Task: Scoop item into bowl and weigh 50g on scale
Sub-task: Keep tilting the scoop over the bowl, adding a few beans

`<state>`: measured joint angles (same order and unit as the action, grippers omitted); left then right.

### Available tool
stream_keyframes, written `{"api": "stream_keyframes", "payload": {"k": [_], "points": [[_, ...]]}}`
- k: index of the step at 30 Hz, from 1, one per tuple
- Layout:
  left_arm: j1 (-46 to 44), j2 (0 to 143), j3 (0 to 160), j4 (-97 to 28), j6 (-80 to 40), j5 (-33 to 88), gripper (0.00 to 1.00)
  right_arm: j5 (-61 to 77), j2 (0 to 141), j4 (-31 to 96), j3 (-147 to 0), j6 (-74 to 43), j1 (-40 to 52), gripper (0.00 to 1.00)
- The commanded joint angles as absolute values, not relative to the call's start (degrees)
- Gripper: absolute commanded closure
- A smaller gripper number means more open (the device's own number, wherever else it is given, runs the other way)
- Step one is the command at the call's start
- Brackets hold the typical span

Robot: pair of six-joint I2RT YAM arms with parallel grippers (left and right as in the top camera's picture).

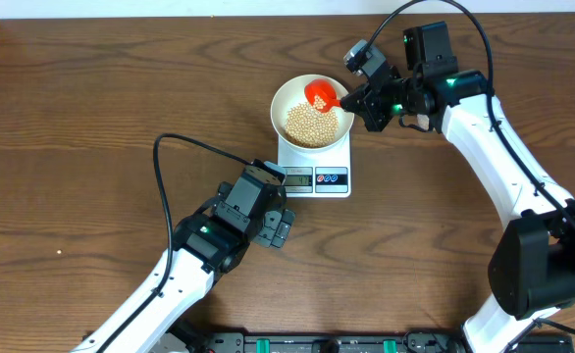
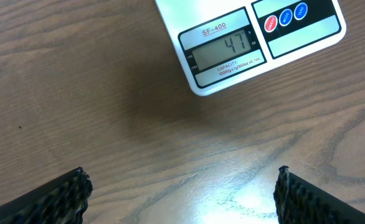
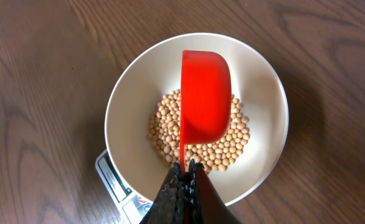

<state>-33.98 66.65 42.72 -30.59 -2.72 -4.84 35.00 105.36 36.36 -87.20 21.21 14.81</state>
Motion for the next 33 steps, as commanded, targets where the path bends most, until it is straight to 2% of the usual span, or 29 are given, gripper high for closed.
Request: {"api": "stream_keyframes", "payload": {"k": [1,21,25,29,33], "points": [[-34.15,66.98,42.44,-30.55,-1.93,-4.99,0.04,36.38,104.47,36.21,-87.42,20.60,14.55,0.99],[-34.15,66.98,42.44,-30.55,-1.96,-4.99,0.04,36.73,104.47,36.25,-87.42,20.60,14.87,0.99],[-34.15,66.98,42.44,-30.55,-1.93,-4.99,0.04,32.62,104.47,36.21,-87.42,20.62,14.94,0.99],[-34.15,66.98,42.44,-30.55,-1.93,-4.99,0.04,37.21,104.47,35.31,-87.42,20.60,15.40,0.99],[-34.15,66.98,42.44,-30.55,-1.93,-4.99,0.04,35.48,104.47,35.31,-87.42,20.60,15.86,0.99]]}}
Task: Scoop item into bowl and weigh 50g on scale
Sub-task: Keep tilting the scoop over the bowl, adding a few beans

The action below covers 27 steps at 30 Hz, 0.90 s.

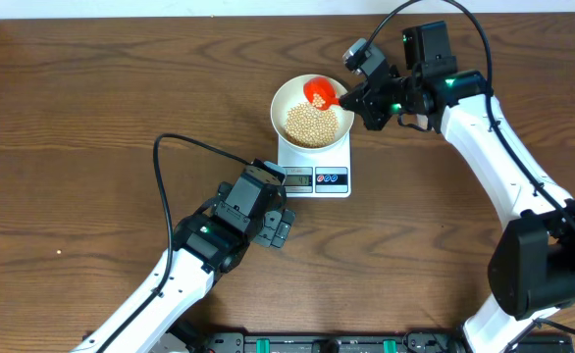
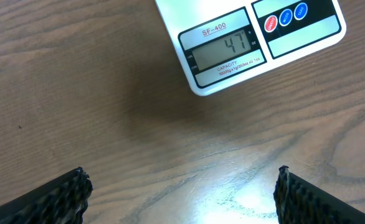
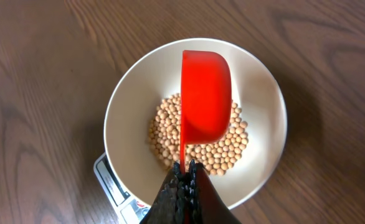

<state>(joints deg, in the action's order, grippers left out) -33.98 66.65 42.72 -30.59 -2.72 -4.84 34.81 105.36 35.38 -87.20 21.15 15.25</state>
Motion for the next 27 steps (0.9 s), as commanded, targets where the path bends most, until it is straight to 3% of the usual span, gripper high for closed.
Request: {"api": "stream_keyframes", "payload": {"k": [1,6,10,27], "points": [[-34.15,66.98,42.44,-30.55,-1.93,-4.99,0.04,35.48,104.47,35.31,-87.42,20.60,15.86,0.99],[-34.15,66.98,42.44,-30.55,-1.96,-4.99,0.04,35.51,104.47,35.14,-87.42,20.58,15.97,0.99],[-34.15,66.98,42.44,-30.55,-1.96,-4.99,0.04,27.59,104.47,35.59,-87.42,20.60,16.01,0.99],[-34.15,66.98,42.44,-30.55,-1.96,-4.99,0.04,27.33,104.47,35.53,-87.42,20.80,17.12,0.99]]}}
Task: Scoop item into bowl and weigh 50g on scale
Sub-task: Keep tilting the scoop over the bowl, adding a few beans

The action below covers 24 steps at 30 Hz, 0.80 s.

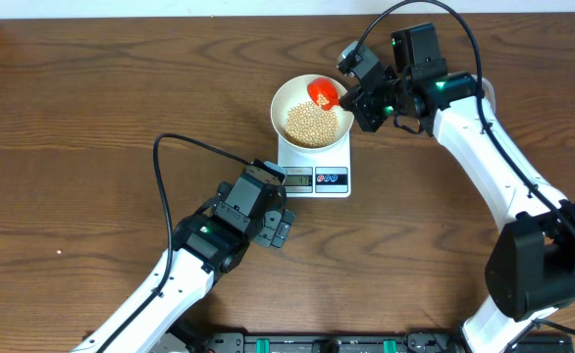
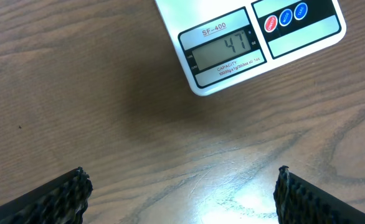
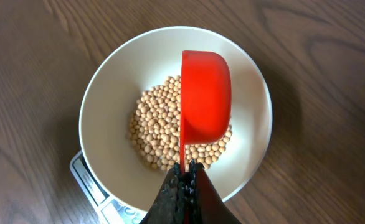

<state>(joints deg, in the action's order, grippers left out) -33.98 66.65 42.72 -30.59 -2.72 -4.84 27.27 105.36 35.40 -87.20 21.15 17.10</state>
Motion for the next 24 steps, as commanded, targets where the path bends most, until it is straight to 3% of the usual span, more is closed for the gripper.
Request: {"api": "stream_keyframes", "payload": {"k": [1,14,24], "points": [[-34.15,66.98,42.44,-30.55,-1.93,-4.99,0.04,27.35,104.47,35.53,-87.42,20.80,17.12,0.99],[-34.15,66.98,42.44,-30.55,-1.93,-4.99,0.04,29.04,104.47,35.33,-87.42,20.84,17.34,0.99],[-34.15,66.98,42.44,-30.55,-1.96,-4.99,0.04,28.38,104.47,35.46,-87.42,28.84,17.37,0.99]]}}
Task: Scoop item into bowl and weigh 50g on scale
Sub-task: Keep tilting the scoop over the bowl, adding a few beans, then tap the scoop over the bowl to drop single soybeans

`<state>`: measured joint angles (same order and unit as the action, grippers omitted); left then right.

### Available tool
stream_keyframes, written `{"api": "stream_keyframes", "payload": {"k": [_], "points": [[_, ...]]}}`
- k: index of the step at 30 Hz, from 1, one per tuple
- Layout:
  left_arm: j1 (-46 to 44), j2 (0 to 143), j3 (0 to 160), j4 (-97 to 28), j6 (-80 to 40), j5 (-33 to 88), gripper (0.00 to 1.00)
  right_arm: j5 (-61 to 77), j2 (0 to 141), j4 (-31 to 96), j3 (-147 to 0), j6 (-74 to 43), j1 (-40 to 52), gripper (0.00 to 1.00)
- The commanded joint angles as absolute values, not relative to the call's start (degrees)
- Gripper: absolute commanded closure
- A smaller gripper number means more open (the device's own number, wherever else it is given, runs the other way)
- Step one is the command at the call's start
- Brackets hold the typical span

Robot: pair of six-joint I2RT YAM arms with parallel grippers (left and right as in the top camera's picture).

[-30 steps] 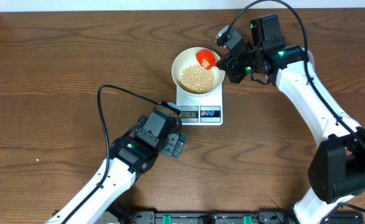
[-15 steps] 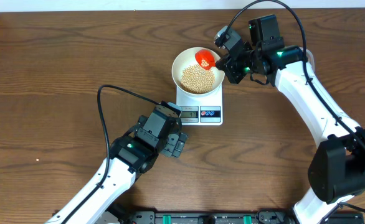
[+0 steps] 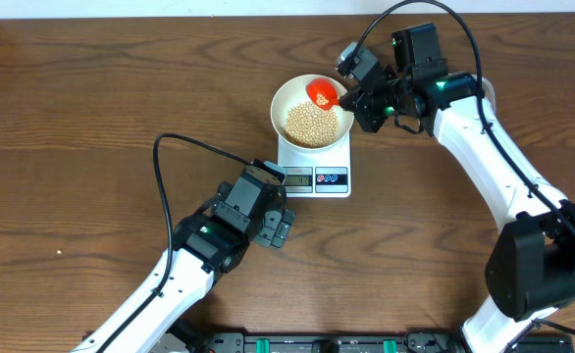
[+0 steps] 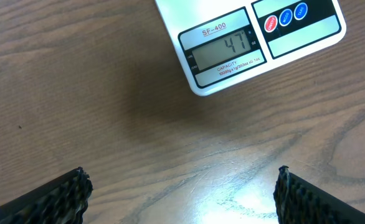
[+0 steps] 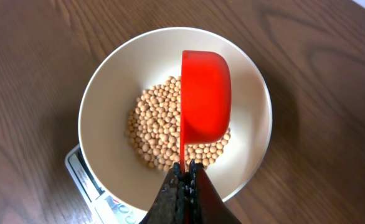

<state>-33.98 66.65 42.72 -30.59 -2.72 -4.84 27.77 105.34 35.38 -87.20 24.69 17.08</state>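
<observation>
A cream bowl (image 3: pixel 286 96) of pale beans (image 3: pixel 307 124) stands on the white scale (image 3: pixel 317 178), whose display (image 4: pixel 226 48) reads 47. My right gripper (image 5: pixel 185 167) is shut on the thin handle of a red scoop (image 5: pixel 205 93), held above the bowl's right half. In the overhead view the red scoop (image 3: pixel 321 94) still has a few beans in it. My left gripper (image 4: pixel 181 177) is open over bare wood in front of the scale, with nothing between its fingers (image 4: pixel 58 196).
The brown wooden table (image 3: pixel 91 98) stretches all round the scale. My left arm (image 3: pixel 224 230) lies at the lower left of the scale, its black cable (image 3: pixel 184 147) looping beside it. The right arm (image 3: pixel 484 127) comes in from the right edge.
The right gripper with the scoop has shifted very slightly over the bowl. The scale still reads 47, and the left gripper has not moved.
The right gripper held the red scoop over the bean-filled bowl throughout, drifting a little from one moment to the other so the bowl slid leftward in its view. The display stayed at 47. The left gripper stayed open in front of the scale.
</observation>
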Motion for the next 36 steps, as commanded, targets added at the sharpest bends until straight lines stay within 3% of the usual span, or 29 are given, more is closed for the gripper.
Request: {"api": "stream_keyframes", "payload": {"k": [1,36], "points": [[-34.15,66.98,42.44,-30.55,-1.96,-4.99,0.04,28.40,104.47,35.48,-87.42,29.34,17.37,0.99],[-34.15,66.98,42.44,-30.55,-1.93,-4.99,0.04,28.27,104.47,34.00,-87.42,35.24,17.34,0.99]]}}
